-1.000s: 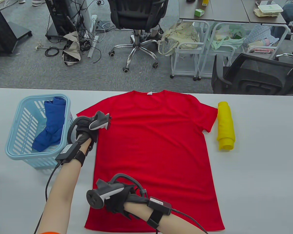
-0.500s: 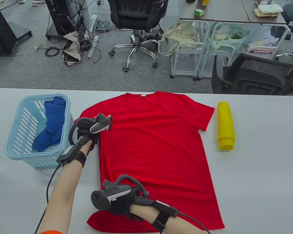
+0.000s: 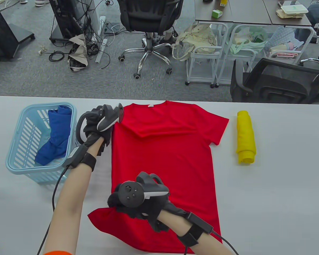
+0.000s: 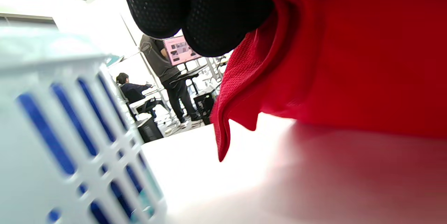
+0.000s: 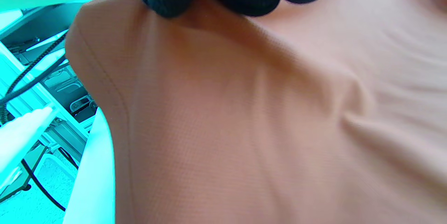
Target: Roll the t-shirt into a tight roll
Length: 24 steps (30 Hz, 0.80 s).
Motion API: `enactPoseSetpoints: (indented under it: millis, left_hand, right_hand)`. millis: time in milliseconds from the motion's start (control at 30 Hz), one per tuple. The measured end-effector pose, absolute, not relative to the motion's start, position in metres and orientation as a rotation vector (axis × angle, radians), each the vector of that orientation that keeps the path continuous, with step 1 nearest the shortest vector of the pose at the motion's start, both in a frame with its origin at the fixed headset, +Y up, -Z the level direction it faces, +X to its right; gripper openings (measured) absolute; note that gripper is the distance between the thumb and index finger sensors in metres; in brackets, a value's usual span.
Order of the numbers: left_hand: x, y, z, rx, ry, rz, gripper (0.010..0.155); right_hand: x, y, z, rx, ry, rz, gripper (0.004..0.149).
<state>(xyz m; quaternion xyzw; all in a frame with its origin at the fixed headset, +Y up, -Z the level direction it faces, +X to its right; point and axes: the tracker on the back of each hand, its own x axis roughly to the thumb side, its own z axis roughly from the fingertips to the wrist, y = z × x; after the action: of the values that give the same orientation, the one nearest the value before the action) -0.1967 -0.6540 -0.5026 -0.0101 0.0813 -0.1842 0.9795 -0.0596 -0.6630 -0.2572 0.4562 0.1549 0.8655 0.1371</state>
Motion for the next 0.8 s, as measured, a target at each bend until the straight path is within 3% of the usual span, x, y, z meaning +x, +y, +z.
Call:
enactPoseSetpoints:
  millis: [133,367,533,600,700,800]
  left_hand:
    - [-0.138,-0.646,-0.508,0.004,0.091,-0.394,0.045]
    - [-0.010,-0.661,-0.515,0.011,-0.081,-0.449,0.045]
    - [0.058,-0.685,-0.506,-0.099,-0.248,-0.387,0.047]
    - [0.073,-0.693,-0.499,-0.160,-0.300,-0.338,0.060]
    - [0.079,-0.708,-0.488,-0.182,-0.351,-0.353,0.066]
    - [0.060,-0.717,-0.477,-0.174,-0.362,-0.423,0.070]
  right_hand:
    - [-0.013,-0.662,-0.260,1.242,0.487,2.498,0.037]
    - [0.092,-0.672,-0.257,1.024,0.561,2.488,0.037]
    - [0.172,-0.686,-0.247,0.821,0.751,2.564,0.039]
    - [0.200,-0.691,-0.247,0.683,0.799,2.565,0.050]
    - [0.226,-0.689,-0.249,0.505,0.716,2.594,0.045]
    - [0.222,-0.690,-0.257,0.468,0.691,2.599,0.046]
